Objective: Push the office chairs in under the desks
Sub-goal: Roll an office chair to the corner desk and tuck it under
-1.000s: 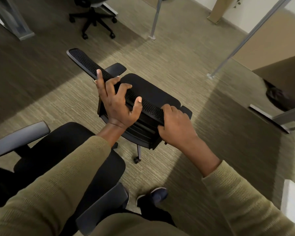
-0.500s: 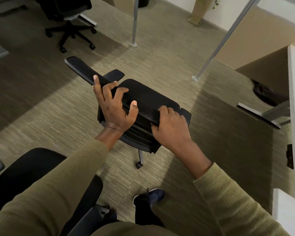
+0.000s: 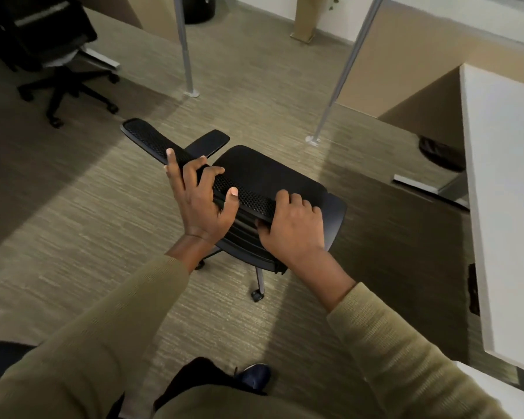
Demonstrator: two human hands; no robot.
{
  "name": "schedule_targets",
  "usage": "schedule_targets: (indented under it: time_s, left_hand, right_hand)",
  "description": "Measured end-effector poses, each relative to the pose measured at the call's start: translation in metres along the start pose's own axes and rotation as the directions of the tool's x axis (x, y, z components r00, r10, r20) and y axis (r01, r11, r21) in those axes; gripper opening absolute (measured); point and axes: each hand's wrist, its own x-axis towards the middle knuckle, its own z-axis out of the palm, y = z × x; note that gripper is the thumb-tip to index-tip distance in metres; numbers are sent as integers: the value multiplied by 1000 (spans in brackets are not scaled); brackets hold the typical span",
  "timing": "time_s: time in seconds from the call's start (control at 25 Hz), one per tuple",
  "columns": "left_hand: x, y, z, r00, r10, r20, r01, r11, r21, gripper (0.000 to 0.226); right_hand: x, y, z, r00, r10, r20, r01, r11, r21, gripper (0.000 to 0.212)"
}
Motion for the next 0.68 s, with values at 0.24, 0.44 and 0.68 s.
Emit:
schedule_targets:
  time_s: [0.24,0.44,0.68]
  left_hand:
    - [48,39,85,994,55,94,-50,997,-54,49]
    - [99,49,159,984,126,129,-110,986,-124,50]
    - [175,52,247,940,269,208,-213,942,-260,51]
  right_hand:
    - [63,62,-3,980,198,21,-197,980,-30,63]
    - [124,99,0,938,344,33,-342,938,-53,61]
    - [198,136,5,899,435,-56,-438,897,-62,56]
